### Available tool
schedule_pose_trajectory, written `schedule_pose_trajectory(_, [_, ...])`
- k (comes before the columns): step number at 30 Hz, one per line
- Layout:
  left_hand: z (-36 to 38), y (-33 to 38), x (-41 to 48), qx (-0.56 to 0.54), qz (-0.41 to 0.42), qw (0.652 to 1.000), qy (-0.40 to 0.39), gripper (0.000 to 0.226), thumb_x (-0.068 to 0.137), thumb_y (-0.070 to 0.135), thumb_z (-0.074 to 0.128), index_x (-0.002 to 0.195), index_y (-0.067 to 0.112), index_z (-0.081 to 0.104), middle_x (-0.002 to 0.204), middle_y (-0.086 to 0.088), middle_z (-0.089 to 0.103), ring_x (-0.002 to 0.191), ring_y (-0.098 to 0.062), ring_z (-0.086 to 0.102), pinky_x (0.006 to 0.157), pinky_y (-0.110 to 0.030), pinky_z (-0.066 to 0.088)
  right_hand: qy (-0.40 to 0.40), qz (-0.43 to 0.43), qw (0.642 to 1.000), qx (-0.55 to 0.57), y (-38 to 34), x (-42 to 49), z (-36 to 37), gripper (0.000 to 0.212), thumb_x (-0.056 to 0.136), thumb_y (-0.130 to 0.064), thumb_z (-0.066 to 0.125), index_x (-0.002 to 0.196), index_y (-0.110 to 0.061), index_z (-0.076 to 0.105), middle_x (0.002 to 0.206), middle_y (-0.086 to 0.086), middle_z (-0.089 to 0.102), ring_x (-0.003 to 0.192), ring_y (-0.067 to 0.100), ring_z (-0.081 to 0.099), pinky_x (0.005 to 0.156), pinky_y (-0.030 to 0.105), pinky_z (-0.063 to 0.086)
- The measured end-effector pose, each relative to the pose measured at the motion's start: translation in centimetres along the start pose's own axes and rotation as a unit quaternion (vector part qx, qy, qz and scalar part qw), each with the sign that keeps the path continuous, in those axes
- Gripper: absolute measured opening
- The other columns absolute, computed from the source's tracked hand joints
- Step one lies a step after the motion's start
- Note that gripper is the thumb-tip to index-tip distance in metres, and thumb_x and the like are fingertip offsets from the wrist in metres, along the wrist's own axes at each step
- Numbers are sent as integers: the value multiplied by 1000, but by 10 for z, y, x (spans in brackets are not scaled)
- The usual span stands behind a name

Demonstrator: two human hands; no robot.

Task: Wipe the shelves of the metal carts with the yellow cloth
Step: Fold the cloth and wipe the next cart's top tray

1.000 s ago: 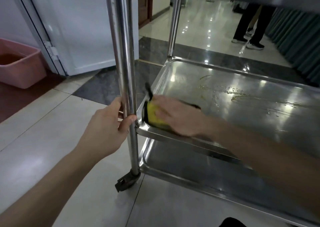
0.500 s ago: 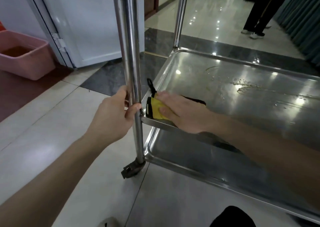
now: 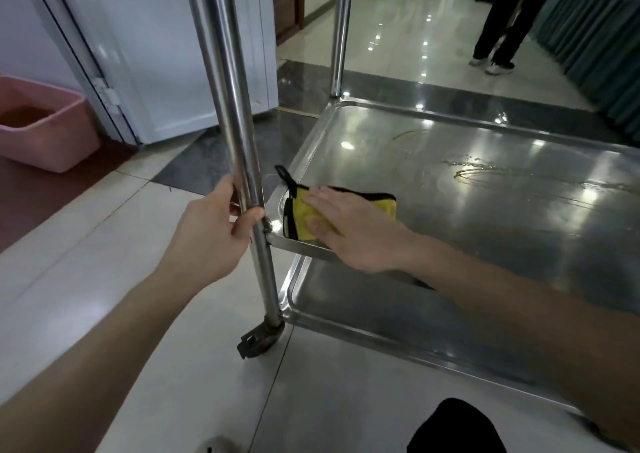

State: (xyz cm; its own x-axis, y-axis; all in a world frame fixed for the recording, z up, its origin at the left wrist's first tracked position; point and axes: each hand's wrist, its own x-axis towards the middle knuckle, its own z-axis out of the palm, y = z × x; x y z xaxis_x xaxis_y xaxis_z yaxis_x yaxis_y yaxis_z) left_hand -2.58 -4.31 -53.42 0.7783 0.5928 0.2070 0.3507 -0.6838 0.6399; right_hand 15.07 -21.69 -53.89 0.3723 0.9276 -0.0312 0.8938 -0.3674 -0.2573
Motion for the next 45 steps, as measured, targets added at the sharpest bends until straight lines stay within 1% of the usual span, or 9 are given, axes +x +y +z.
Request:
schedule_pose_trajectory(4, [3,0,2,10,-2,1000,14,29,105,33,65,131,20,60,98,18,64,100,-12,63,94,-38,54,0,2,1000,-3,39,2,-9,64,114,-54,27,171,-26,21,178,-9,13,163,12,11,128,27,4])
schedule_pose_trajectory(9, [-2,9,-3,88,-47,995,3,25,109,44,55,107,20,61,90,6,67,81,-14,62,76,-34,49,32,214,976,1,138,109,-47,72,111,-60,28,165,-14,34,171,12,36,155,31,36,126,42,27])
schedule_pose_trajectory(12, [-3,34,-26,316,-59,946,-39,55,111,52,40,73,14,46,70,-3,50,60,-18,46,59,-35,39,30,157,987,21,100,75,-40,62,115,-51,27,164,-15,36,172,8,34,157,27,33,126,39,24])
schedule_pose_trajectory(16, [28,72,-30,273,67,957,69,36,107,33,50,77,15,54,64,0,42,57,-27,44,56,-34,38,-7,32,999,25,48,-44,-13,62,114,-52,21,169,-24,29,176,-12,16,163,7,10,133,32,6])
schedule_pose_trajectory(20, [81,69,11,193,150,969,43,48,112,36,29,135,7,59,126,-16,63,116,-37,62,99,-48,50,4,0,1000,-1,81,-47,-14,60,115,-51,26,169,-24,30,176,-10,16,162,7,11,130,27,4])
schedule_pose_trajectory(22, [100,63,22,240,118,963,-40,76,109,50,2,168,9,27,172,-15,32,164,-32,20,133,-51,16,4,66,998,-11,119,5,-32,62,115,-50,26,169,-20,27,178,0,19,163,18,17,130,32,9])
schedule_pose_trajectory(25, [115,53,27,296,104,947,-68,81,102,56,-17,172,17,-4,181,-4,-3,165,-19,-18,134,-49,-8,40,194,980,-1,166,65,-54,66,115,-54,23,168,-15,26,175,9,26,161,30,26,129,42,20])
schedule_pose_trajectory(35, [120,48,27,305,115,944,-46,75,104,51,-10,172,22,2,181,-6,4,166,-20,-12,135,-49,-3,-13,-5,999,41,87,-99,-3,70,109,-66,16,169,-30,26,175,-19,10,161,-2,4,131,26,1])
schedule_pose_trajectory(45, [122,44,31,303,117,945,-35,71,107,52,-3,173,27,9,180,-5,11,167,-20,-4,135,-50,1,63,200,978,7,191,36,-51,54,114,-51,29,150,-14,47,158,13,49,145,34,46,118,45,35])
